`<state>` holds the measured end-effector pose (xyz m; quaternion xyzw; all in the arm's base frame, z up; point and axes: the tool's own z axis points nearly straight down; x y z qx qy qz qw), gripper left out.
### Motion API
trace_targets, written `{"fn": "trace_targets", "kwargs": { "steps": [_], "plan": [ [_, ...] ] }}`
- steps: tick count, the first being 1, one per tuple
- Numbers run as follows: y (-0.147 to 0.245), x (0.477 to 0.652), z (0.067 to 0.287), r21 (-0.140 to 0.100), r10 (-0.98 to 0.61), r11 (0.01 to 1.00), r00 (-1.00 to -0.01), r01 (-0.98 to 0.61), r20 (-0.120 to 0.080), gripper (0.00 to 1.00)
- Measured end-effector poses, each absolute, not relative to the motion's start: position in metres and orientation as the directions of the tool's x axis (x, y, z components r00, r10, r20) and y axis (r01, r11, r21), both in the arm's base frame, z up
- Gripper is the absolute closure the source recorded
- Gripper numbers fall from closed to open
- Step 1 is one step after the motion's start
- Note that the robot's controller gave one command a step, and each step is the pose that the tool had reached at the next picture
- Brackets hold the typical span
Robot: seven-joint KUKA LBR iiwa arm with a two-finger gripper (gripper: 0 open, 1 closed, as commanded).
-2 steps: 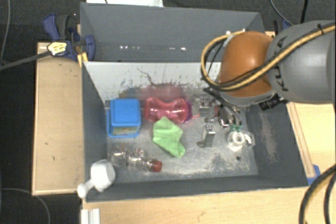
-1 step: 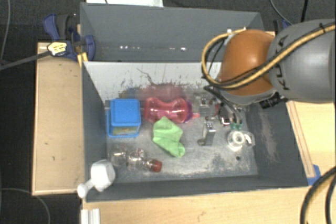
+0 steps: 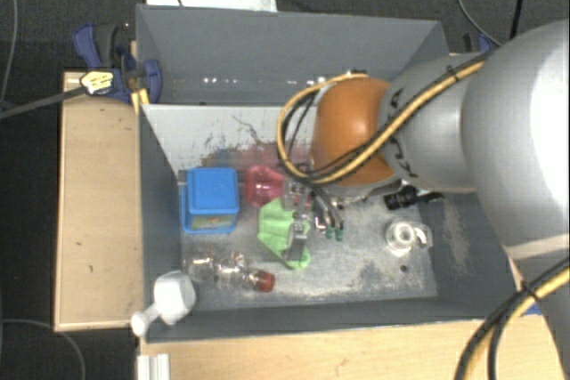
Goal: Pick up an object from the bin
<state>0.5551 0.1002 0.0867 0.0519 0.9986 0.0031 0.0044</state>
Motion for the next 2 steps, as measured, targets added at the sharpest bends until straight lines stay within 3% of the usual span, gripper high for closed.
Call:
{"fn": "trace_targets", "kwargs": {
  "steps": [1,2],
  "plan": [
    [0.091,0.555,0.091,0.003,0.122,0.993,-0.992,0.122,-0.007,0.0],
    [0.115,0.536,0.096,0.0,0.175,0.985,-0.985,0.175,0.001,0.0]
  ]
}}
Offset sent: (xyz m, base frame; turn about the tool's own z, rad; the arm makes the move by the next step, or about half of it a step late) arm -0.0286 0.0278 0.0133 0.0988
